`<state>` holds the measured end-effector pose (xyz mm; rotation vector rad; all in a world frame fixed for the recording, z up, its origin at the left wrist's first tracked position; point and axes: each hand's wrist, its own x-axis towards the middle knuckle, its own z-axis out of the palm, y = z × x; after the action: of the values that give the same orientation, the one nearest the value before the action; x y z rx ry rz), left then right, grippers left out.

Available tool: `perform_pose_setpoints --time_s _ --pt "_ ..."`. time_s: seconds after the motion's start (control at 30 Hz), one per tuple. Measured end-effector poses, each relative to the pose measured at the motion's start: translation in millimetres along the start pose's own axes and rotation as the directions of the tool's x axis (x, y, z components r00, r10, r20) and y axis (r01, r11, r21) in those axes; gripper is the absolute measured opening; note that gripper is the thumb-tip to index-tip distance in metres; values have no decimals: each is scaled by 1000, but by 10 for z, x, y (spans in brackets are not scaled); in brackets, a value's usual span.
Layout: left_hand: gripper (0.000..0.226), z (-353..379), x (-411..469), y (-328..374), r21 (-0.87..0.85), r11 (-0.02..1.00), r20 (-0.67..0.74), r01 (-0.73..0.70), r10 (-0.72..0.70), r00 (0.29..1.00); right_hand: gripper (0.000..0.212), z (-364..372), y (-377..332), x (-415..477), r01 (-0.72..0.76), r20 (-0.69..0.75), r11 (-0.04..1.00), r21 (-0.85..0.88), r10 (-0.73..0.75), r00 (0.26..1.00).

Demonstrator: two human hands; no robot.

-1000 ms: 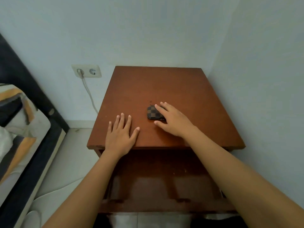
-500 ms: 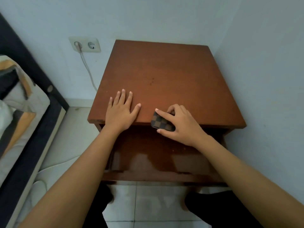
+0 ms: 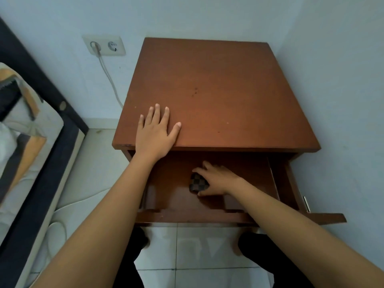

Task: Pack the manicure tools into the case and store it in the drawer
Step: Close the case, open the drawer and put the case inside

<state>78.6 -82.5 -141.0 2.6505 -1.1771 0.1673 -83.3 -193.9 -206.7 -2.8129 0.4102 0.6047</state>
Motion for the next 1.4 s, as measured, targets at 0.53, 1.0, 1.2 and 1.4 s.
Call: perform_pose_setpoints --time_s 0.53,1.0,1.2,1.4 --pt "60 509 -1720 84 -378 919 174 115 -51 983 45 686 -261 -1351 -110 -309 883 456 273 911" --pt "64 949 -1712 -68 -16 990 48 -139 140 989 59 1085 -147 -917 -282 -605 946 163 321 728" --pt "67 776 -1573 17 22 985 -11 -172 172 985 52 914 -92 -946 -246 -708 958 149 277 650" --pt "80 407 -1499 75 93 950 -84 -298 305 949 65 629 -1 -1144 -134 -767 991 -27 65 638"
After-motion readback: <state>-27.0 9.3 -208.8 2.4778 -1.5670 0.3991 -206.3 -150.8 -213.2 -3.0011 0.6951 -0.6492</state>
